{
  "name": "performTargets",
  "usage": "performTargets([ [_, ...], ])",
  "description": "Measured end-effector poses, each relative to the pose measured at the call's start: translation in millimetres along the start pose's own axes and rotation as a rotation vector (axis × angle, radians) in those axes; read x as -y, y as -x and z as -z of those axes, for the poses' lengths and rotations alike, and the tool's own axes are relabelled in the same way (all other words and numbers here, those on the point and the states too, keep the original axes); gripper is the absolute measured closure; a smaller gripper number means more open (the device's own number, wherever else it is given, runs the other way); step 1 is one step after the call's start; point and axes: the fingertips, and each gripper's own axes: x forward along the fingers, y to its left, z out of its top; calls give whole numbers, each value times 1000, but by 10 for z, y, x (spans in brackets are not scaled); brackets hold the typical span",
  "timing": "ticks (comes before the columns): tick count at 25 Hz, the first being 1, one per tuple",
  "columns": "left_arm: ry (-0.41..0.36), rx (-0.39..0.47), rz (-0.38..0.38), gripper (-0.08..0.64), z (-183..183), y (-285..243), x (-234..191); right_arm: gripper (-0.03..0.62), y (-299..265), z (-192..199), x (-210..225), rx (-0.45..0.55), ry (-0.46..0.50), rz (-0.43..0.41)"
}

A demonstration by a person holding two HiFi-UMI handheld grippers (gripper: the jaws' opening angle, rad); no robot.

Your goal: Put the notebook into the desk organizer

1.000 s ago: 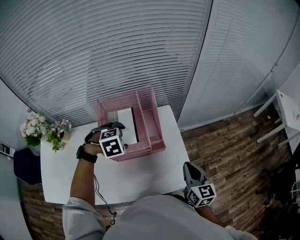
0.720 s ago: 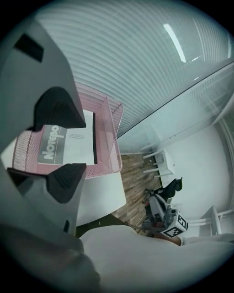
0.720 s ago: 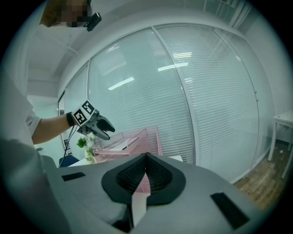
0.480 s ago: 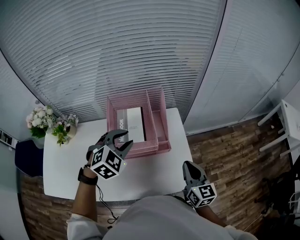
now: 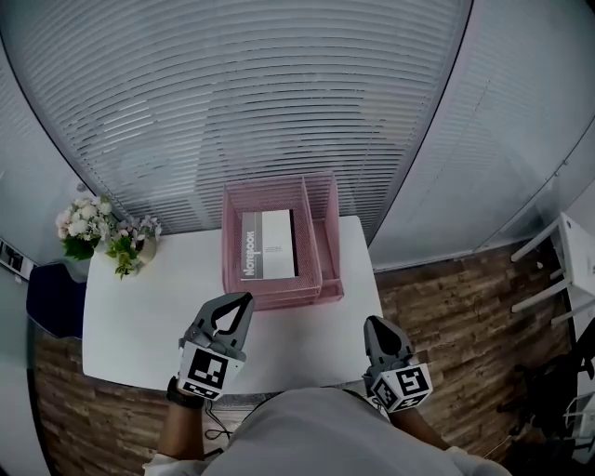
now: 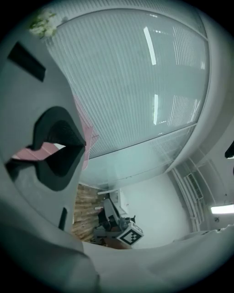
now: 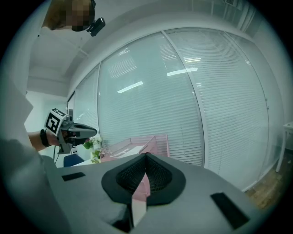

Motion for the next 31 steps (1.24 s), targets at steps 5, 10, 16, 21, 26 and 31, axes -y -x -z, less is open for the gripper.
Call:
performTargets([
  [5, 180, 84, -40, 551, 96, 252, 26, 580, 14, -59, -65, 12, 19, -5],
  [10, 283, 134, -53, 551, 186, 395, 44, 580, 13, -81, -138, 12, 39, -15],
  [16, 353, 165, -53, 551, 277, 472, 100, 580, -14, -70, -256, 7, 49, -29],
  [21, 350, 163, -57, 551, 272, 517, 122, 580, -40, -63, -350, 9, 52, -50],
  [26, 350, 150, -70, 551, 324, 592, 89, 580, -48, -63, -393, 9, 49, -57],
  [31, 367, 152, -78, 551, 364, 622, 66, 580, -53, -36, -391, 9, 56, -60],
])
